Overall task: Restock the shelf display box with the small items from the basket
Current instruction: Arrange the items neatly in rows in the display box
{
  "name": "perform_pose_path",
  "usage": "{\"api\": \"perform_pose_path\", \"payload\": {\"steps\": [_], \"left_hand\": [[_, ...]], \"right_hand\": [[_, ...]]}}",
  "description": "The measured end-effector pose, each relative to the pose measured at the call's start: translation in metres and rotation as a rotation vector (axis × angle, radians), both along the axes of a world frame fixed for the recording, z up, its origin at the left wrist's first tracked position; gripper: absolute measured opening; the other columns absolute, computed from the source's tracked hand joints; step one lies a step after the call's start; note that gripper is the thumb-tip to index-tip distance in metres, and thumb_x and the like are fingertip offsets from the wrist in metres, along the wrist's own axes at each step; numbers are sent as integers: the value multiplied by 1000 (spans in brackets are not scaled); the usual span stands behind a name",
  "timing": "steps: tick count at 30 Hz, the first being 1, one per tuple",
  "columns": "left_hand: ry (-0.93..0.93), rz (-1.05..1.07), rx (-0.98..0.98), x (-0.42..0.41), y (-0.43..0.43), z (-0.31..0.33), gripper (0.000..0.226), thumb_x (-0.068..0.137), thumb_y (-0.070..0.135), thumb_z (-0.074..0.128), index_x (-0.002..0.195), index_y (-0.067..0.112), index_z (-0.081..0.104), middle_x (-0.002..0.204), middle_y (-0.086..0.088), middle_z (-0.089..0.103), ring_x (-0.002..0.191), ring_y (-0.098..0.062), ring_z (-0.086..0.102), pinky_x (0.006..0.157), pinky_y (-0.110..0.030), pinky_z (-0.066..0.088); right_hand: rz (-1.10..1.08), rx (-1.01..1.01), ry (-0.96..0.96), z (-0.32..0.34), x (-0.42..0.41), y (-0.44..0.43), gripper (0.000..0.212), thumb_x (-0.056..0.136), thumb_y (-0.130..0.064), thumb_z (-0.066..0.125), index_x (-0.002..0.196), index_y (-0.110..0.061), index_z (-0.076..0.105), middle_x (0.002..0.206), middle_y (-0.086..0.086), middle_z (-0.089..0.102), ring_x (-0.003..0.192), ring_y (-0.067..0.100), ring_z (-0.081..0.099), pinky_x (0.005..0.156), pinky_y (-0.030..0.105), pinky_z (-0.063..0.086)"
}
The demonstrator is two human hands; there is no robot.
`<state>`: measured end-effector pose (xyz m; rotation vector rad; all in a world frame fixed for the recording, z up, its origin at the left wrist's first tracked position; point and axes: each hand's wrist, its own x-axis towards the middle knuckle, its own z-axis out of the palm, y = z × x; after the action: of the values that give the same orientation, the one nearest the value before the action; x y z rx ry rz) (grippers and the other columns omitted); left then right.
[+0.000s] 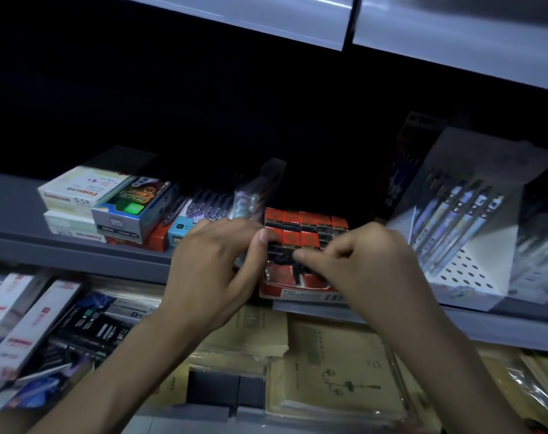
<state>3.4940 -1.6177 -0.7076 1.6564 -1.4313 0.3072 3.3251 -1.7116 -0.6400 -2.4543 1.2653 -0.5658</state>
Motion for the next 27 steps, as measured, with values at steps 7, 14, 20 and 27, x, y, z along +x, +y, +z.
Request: {"api": "perform_pose_path", "payload": {"steps": [7, 14, 20, 27], "left_hand": [[-68, 9, -20, -2, -2, 1, 41, 108, 30, 36, 86, 22, 69, 83, 16, 64, 73, -11, 58, 68, -38, 40], [-83, 27, 1, -2, -3, 0, 48, 109, 34, 31, 82, 20, 67, 81, 11, 67, 70, -13, 57, 69, -38, 38], [-104, 19, 17, 0, -3, 0, 45, 109, 33, 32, 88, 21, 71, 86, 10, 69, 74, -14, 60, 71, -39, 40], [-119, 34, 17, 0, -2, 0, 47, 108, 32, 34, 92, 17, 74, 86, 6, 72, 74, -18, 62, 71, -41, 40]], "right_hand": [[-137, -24, 233, -15, 23, 4, 65, 62, -76, 78, 81, -15, 68, 70, -1, 58, 72, 22, 63, 56, 27, 40], [-126, 44, 145, -17, 29, 9, 32, 71, -51, 86, 78, -23, 72, 75, -7, 69, 75, 17, 67, 65, 31, 58], [-105, 222, -49, -8, 15, 5, 25, 71, -44, 90, 68, -25, 73, 66, -12, 69, 68, 5, 66, 61, 27, 55], [10, 415, -209, 15, -8, -5, 23, 71, -31, 92, 76, -17, 75, 61, -6, 71, 59, 8, 67, 63, 31, 54]]}}
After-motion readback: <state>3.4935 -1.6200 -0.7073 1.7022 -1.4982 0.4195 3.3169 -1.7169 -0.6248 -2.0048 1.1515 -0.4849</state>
